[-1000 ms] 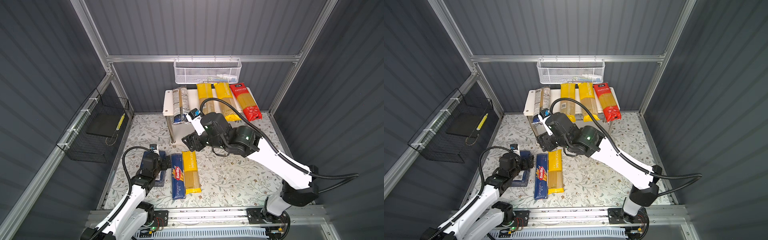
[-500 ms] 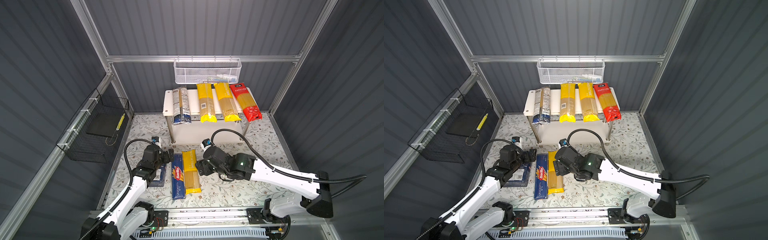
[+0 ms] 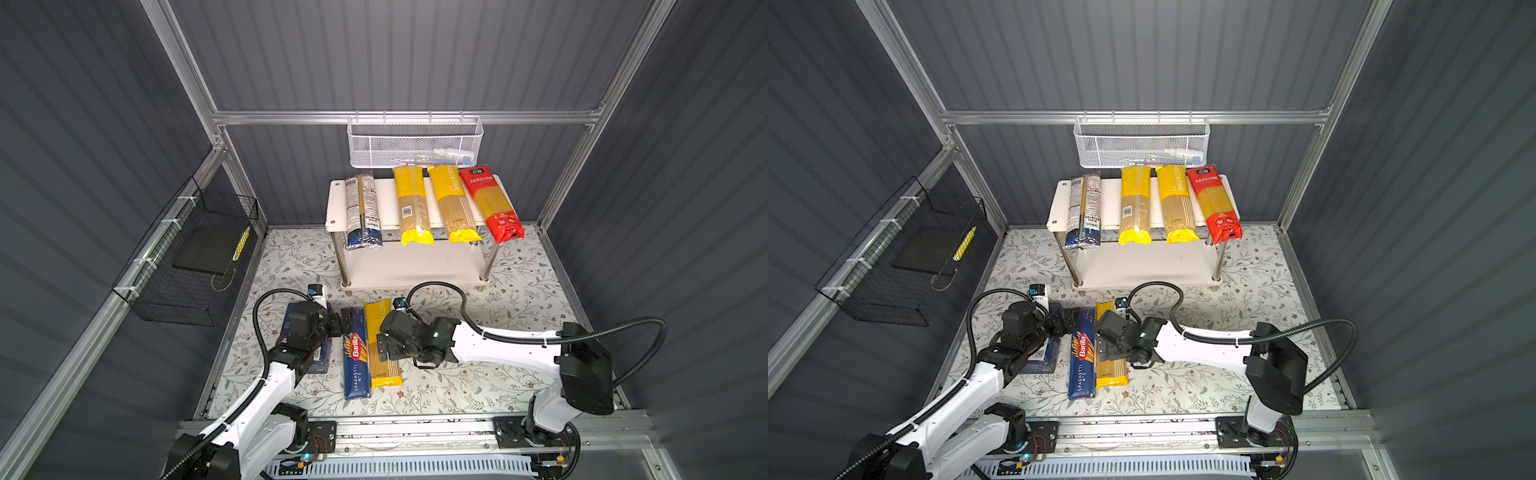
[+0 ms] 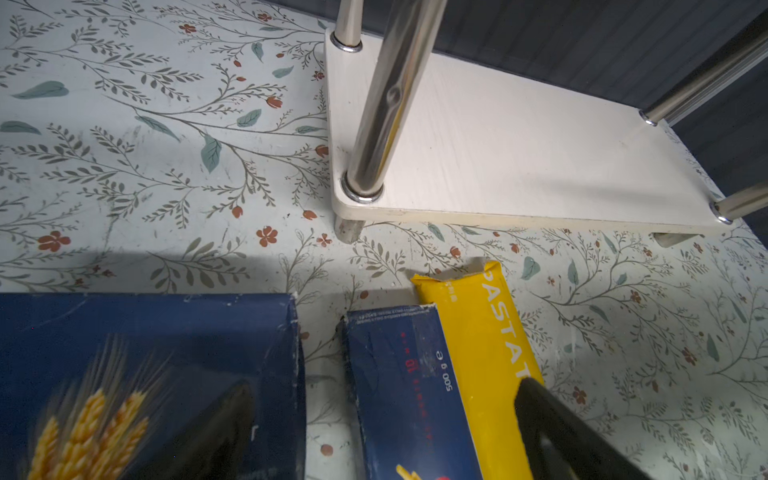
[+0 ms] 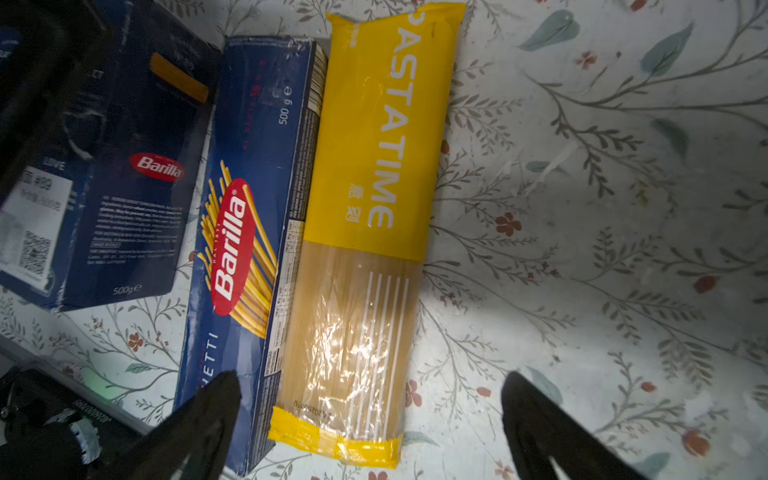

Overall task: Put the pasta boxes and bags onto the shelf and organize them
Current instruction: 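Move the right gripper down over the yellow PASTATIME bag on the table, then lower the open right gripper around the yellow PASTATIME bag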

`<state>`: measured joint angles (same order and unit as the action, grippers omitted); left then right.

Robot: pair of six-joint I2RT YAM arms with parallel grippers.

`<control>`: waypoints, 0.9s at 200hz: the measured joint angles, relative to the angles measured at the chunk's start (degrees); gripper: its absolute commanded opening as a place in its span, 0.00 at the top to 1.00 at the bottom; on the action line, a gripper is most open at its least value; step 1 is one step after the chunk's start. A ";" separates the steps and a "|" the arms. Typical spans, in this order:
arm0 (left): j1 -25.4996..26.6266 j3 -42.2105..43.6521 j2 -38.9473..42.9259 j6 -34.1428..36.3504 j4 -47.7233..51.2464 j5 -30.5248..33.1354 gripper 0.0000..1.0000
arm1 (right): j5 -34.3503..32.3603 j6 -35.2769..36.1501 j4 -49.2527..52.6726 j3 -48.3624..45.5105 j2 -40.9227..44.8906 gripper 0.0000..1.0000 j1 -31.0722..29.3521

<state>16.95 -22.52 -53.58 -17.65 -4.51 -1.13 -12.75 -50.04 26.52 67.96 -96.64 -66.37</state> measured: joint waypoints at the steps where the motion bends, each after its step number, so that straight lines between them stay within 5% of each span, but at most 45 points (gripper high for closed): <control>1: 0.00 0.02 0.00 0.00 -0.02 -0.02 0.01 | 0.04 -0.07 0.00 0.02 -0.15 0.01 0.00; 78: 0.00 0.15 -1.18 -0.15 -2.47 0.04 0.01 | 2.01 -0.28 0.50 5.35 -9.66 0.01 -0.02; 180: 0.00 0.15 -1.01 -0.15 -2.86 0.00 0.01 | 2.51 0.59 0.98 5.44 -10.25 0.01 -0.02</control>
<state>16.95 -22.37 -54.59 -17.80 -7.38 -1.13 -10.24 -49.45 27.51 73.41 -106.89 -66.39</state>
